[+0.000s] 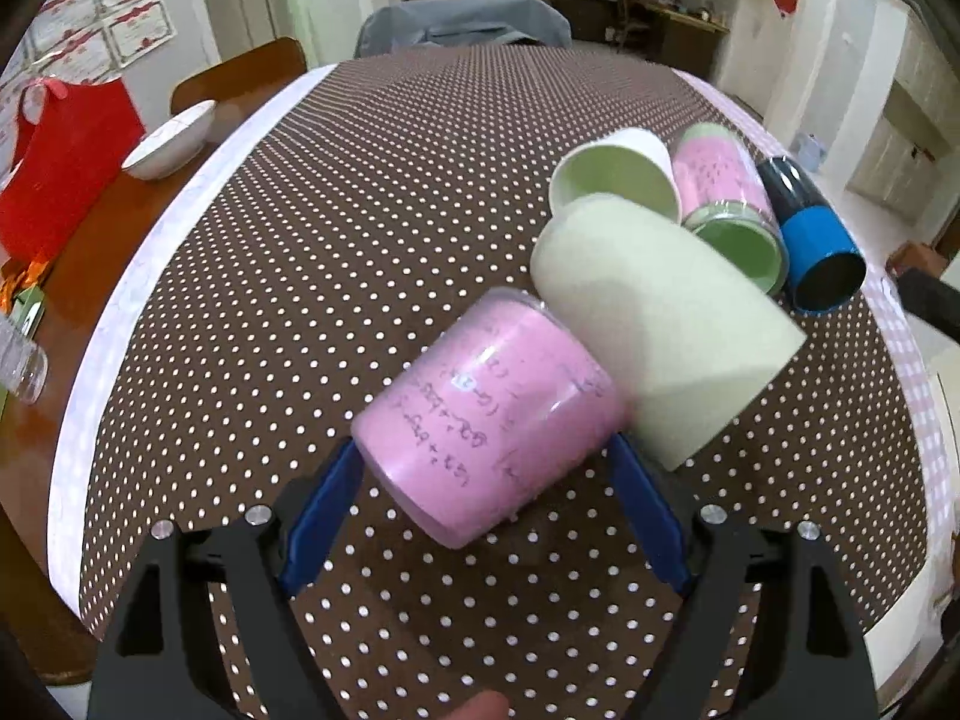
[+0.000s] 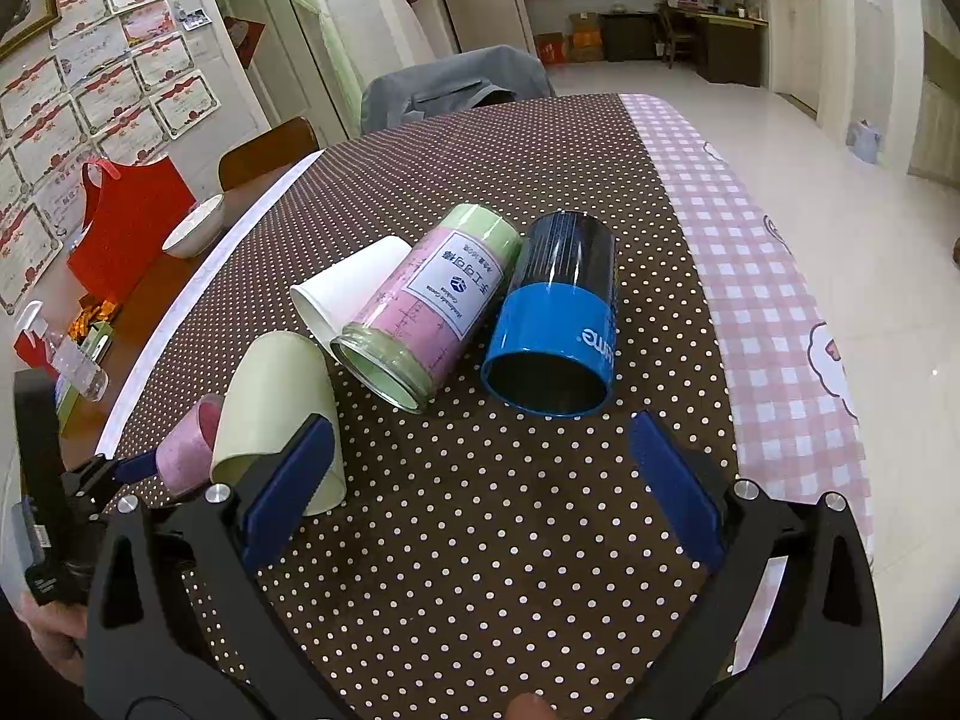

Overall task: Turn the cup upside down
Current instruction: 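Close the left gripper around the pink cup's body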

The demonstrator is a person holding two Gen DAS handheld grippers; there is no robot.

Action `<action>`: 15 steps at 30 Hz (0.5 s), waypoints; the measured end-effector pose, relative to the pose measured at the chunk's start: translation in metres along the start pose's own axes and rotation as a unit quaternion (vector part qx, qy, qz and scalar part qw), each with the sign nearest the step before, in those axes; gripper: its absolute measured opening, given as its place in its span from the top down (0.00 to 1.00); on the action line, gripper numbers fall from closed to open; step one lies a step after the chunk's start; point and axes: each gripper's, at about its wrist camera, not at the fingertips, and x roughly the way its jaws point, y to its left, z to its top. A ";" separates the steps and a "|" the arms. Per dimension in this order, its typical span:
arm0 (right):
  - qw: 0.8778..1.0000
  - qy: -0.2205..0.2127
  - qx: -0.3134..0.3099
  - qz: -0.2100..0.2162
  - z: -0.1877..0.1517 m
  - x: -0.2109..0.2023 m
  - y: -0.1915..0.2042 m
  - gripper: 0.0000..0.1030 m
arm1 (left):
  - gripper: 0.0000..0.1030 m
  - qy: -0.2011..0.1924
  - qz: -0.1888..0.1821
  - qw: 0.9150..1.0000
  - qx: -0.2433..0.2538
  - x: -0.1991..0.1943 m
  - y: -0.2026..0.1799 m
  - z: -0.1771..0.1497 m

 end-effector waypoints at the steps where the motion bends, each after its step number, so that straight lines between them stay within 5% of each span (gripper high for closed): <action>1: 1.000 0.000 0.001 -0.001 0.000 0.001 -0.001 0.06 | 0.21 0.001 0.000 1.000 0.005 0.001 0.001 0.001; 15: 1.000 0.005 0.003 -0.007 0.000 0.010 0.003 0.06 | 0.23 0.003 -0.025 0.996 0.085 0.019 0.006 0.030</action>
